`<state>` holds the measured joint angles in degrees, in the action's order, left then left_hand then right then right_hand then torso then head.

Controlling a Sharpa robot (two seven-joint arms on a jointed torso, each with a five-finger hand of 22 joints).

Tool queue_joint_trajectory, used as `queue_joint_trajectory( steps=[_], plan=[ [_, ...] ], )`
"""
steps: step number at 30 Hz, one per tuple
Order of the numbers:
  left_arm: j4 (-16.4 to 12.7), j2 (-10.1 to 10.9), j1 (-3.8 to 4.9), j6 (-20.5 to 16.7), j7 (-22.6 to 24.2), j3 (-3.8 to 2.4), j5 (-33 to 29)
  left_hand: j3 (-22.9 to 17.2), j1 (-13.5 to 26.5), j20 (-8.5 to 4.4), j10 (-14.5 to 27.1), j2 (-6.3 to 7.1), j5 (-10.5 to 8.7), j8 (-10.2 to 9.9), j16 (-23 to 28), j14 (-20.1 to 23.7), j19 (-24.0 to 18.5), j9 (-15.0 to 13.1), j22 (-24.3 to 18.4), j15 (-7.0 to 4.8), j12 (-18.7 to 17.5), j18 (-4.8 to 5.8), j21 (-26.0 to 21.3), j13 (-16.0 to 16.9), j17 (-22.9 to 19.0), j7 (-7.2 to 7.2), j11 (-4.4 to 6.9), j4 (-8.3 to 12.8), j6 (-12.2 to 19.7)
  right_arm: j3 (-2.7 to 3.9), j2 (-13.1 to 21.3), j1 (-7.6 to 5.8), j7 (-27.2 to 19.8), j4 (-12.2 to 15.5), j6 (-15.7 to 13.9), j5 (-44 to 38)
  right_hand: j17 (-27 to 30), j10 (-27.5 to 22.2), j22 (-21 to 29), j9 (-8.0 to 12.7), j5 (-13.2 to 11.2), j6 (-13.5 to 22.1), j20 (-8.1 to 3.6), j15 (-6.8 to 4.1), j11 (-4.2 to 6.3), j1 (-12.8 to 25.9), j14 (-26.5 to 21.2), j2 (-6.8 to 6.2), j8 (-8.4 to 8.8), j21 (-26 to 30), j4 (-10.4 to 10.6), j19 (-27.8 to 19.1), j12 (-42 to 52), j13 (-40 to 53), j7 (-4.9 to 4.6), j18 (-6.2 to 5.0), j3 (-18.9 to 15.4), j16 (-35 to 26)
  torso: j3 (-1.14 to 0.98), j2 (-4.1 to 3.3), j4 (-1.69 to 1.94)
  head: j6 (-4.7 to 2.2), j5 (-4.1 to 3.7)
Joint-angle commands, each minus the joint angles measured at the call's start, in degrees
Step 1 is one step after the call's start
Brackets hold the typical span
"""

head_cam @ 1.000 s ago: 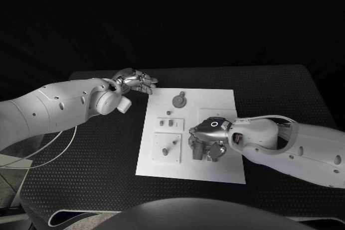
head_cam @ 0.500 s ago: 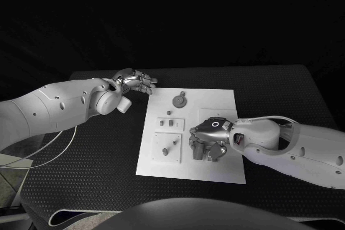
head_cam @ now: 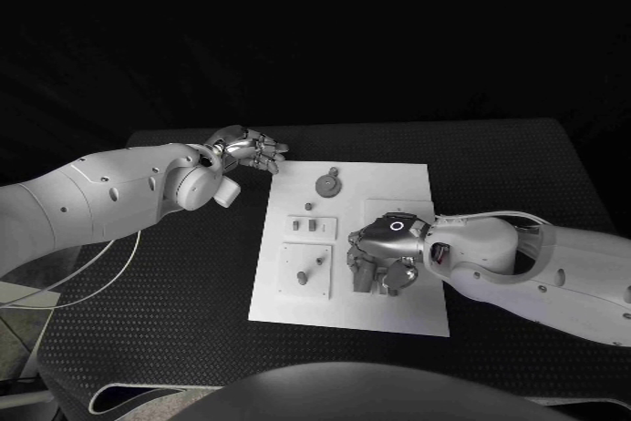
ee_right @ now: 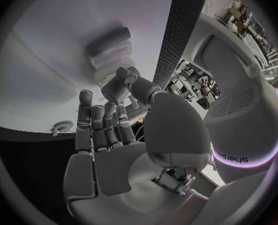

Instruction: Assemble the parts on the task board

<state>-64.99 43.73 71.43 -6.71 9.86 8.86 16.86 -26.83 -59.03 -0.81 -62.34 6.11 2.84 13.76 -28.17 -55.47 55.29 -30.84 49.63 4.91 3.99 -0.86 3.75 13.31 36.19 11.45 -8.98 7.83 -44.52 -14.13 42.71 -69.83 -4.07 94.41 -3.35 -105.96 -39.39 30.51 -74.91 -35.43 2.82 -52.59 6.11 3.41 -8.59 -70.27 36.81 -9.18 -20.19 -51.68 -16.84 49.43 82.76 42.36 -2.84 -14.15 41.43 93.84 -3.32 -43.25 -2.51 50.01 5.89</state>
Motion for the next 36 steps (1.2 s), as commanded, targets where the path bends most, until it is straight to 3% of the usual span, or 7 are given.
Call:
queue_joint_trajectory(
  steps=[1,16,25,36],
  plan=[
    [0.0,-0.1,-0.01,0.9,0.4,-0.02,0.3,0.0,0.3,0.06,0.4,0.21,0.12,0.1,0.4,-0.4,-0.4,0.0,-0.1,0.01,0.0,-0.39,0.3,-0.1,0.1,0.78,0.08,-0.3,0.3,0.00,0.0,-0.14,-0.5,0.1,0.1,0.2,0.1,0.2,-1.0,-0.7,0.2,-3.5,-0.27,-0.02,0.15,0.2,0.4,0.20,-0.62,-0.3,0.2,0.3,0.3,-0.1,-1.94,-0.85,0.1,0.2,0.00,-0.01,0.01,-0.01,0.03],
    [0.0,-0.1,-0.03,1.0,0.3,-0.01,0.3,0.0,0.3,0.06,0.4,0.21,0.12,0.1,0.4,-0.4,-0.4,0.0,-0.1,0.01,0.0,-0.39,0.3,-0.1,0.1,0.79,0.08,-0.3,0.3,0.00,0.8,-1.38,-0.6,1.6,0.6,2.1,0.1,0.2,-1.0,-0.7,0.2,-3.6,-0.29,-0.03,0.16,0.2,0.4,0.15,-0.56,-0.3,0.2,0.3,0.3,-0.1,-1.98,-0.85,0.1,0.2,0.04,0.00,-0.02,-0.01,0.01],
    [0.0,-0.1,-0.03,0.9,0.2,-0.01,0.3,0.1,0.2,0.06,0.5,0.21,0.13,0.1,0.4,-0.4,-0.4,0.0,-0.1,0.01,0.0,-0.40,0.3,-0.1,0.1,0.79,0.08,-0.3,0.3,0.00,1.2,-2.49,-0.5,2.5,2.9,6.9,0.1,0.2,-1.0,-0.7,0.2,-3.6,-0.30,-0.04,0.17,0.2,0.4,0.17,-0.51,-0.2,0.2,0.3,0.3,-0.1,-2.00,-0.85,0.2,0.2,0.06,-0.01,-0.05,-0.01,0.05],
    [-0.1,-0.2,-0.03,1.0,0.2,0.00,0.3,0.1,0.2,0.06,0.5,0.23,0.12,0.2,0.5,-0.4,-0.4,0.0,-0.1,0.01,0.0,-0.40,0.3,-0.1,0.2,0.79,0.08,-0.3,0.4,-0.01,0.3,-2.53,-0.5,2.1,5.6,7.5,0.2,0.1,-0.9,-0.7,0.2,-3.6,-0.26,-0.03,0.17,0.5,0.3,0.37,-0.23,-0.1,0.2,0.1,0.2,-0.2,-2.05,-0.85,0.2,0.0,0.04,-0.01,-0.05,-0.01,-0.06]
  ],
)
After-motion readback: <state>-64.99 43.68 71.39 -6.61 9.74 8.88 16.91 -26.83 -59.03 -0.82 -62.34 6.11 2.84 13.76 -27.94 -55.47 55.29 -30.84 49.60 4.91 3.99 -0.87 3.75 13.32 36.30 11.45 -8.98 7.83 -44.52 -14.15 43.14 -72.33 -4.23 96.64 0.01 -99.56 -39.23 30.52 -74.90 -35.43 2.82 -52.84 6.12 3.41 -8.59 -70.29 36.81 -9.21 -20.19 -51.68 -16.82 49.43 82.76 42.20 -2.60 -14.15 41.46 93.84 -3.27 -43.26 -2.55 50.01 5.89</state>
